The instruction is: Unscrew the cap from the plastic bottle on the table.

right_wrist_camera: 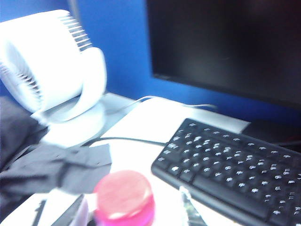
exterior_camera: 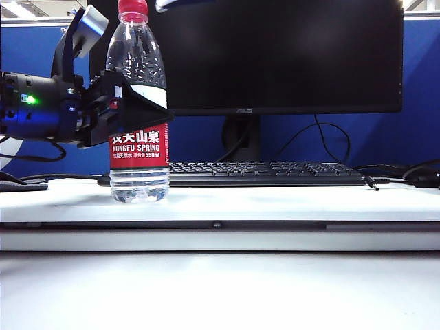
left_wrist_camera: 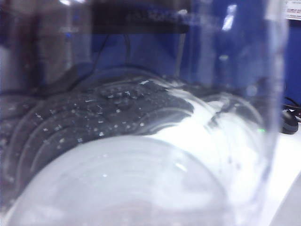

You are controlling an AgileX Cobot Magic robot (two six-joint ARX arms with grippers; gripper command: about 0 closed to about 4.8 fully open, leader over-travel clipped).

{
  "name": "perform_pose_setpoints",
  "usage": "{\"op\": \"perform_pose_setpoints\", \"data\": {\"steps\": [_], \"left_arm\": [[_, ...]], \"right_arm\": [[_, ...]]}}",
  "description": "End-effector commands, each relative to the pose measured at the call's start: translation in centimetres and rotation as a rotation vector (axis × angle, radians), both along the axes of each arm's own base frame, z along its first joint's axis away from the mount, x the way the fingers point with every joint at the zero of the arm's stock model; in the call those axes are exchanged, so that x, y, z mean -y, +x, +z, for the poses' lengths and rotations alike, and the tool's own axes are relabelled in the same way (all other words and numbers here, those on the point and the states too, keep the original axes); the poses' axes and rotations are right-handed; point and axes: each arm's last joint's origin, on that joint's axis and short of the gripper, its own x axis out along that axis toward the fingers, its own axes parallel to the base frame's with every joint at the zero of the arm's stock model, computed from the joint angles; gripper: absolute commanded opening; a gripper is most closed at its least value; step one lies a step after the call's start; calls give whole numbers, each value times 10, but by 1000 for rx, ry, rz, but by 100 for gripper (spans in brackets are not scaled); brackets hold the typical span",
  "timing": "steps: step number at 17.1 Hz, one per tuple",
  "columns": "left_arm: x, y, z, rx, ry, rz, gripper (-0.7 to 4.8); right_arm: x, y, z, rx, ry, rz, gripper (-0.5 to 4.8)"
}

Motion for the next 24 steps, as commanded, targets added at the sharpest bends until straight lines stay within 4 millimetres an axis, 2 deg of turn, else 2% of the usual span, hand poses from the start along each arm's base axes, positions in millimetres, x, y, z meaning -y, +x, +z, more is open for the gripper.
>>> {"op": "perform_pose_setpoints", "data": {"steps": [1,7,9,12,13,14,21,24], "left_arm": [[0,-1,-8,-63,24,-1,326],[0,-1,-8,-63,24,-3,326],[0,-1,-8,-63,24,-5,326],[0,-1,-8,-68,26,-5,326],[0,-1,-8,-69,27,-5,326],[0,-1,-8,-69,27,-5,326],[0,-1,-8,-68,27,-11,326],[1,-2,-8,-48,41,-51,326]], "right_arm": [[-2,0,5,22,47,2,251],[-7,3,-1,17,51,2,251],[-9,4,-3,17,52,5,198],[-10,5,-4,18,55,5,191],[-10,5,-4,19,55,5,146],[-10,5,-4,18,55,10,135],[-2,22,-7,-24,50,266,134],[1,26,-12,-55,-8,374,135]]}}
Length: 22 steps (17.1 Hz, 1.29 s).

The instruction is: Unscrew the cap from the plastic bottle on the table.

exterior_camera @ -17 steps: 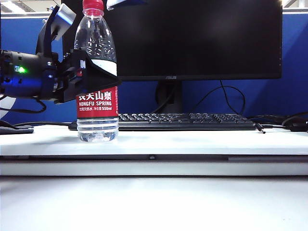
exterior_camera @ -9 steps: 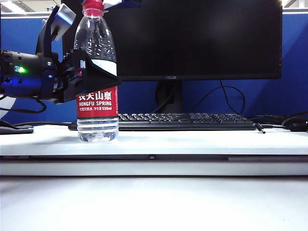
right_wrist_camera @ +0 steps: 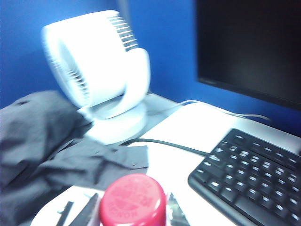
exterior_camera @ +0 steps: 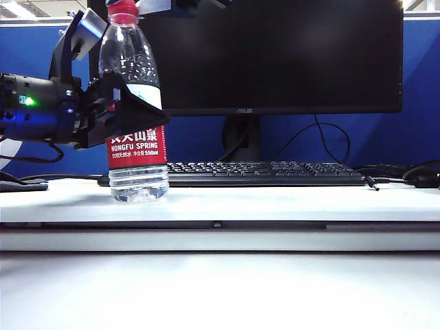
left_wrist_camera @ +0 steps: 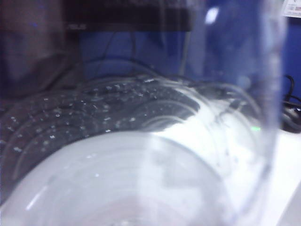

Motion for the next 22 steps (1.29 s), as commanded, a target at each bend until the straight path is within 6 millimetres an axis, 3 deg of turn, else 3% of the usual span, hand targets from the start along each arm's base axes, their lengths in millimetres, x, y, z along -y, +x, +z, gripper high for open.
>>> {"op": "perform_pose_setpoints", "data": {"steps": [1,6,10,22], "left_arm": [[1,-2,-8,-47,33,-41,326],[1,-2,-10,-48,58,-41,326],[2,-2,-10,-50,58,-51,326],[2,-3,-11,-63,61,-65,326]], "right_arm": [[3,3,-6,-63,-43,166,135],[35,24,-2,-114,-64,312,135],[48,32,0,-144,-42,474,135],[88,59,-5,-156,-46,614,136]]}}
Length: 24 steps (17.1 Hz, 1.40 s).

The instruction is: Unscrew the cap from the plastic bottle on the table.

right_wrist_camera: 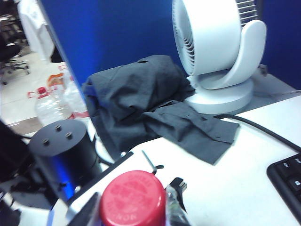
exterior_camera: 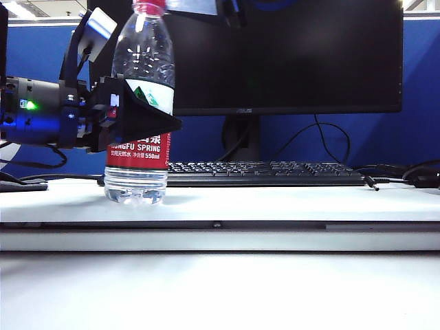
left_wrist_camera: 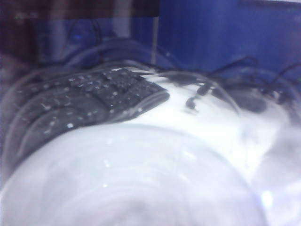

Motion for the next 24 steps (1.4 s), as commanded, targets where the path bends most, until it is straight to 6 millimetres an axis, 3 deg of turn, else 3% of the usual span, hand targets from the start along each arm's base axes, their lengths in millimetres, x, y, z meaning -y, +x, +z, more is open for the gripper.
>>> {"op": "perform_pose_setpoints", "data": {"steps": [1,12,15,18,20,22,24], "left_arm": [[-2,0,-7,-62,20,17,326],[-1,0,-6,-56,17,11,326],[-1,0,-6,-47,13,12,326],[-1,0,-4,-32,6,21,326],[-1,1,-3,-25,4,22,326],[-1,2,-2,-22,3,34,326],[-1,3,0,-9,-2,48,326]], "right_arm": [[6,1,-9,-65,-34,61,137],[3,2,-6,30,9,146,141],[3,3,4,49,61,94,224],[11,-3,25,94,90,-105,275],[16,-11,38,75,122,-242,276],[7,-28,48,105,127,-418,276],[-21,-60,52,150,111,-825,275]]}}
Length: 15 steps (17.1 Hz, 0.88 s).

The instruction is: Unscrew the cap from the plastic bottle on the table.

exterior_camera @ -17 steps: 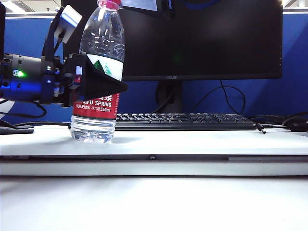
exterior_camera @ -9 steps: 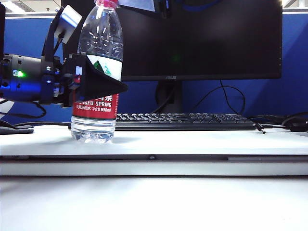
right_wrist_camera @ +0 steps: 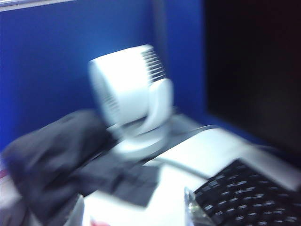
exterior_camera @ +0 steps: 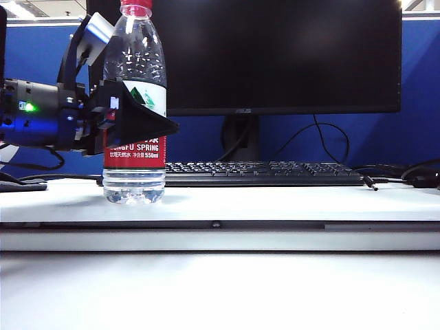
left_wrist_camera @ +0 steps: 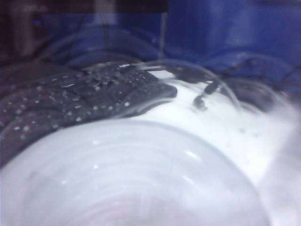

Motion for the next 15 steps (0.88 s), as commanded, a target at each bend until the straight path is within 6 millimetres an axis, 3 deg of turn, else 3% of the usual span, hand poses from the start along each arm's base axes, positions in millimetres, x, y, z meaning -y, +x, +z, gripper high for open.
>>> {"op": "perform_pose_setpoints", "data": {"steps": [1,2,6,15], "left_arm": [[0,2,1,0,1,16,326],[0,2,1,1,1,15,326],[0,2,0,-2,1,12,326],[2,1,0,-8,-3,5,326]], "right_arm": [[-29,-34,1,31,-6,-498,274],[-41,-45,-2,42,-9,-563,274],[-87,-75,-28,27,-51,-464,274],[-104,-72,-47,7,-52,-479,274]]}}
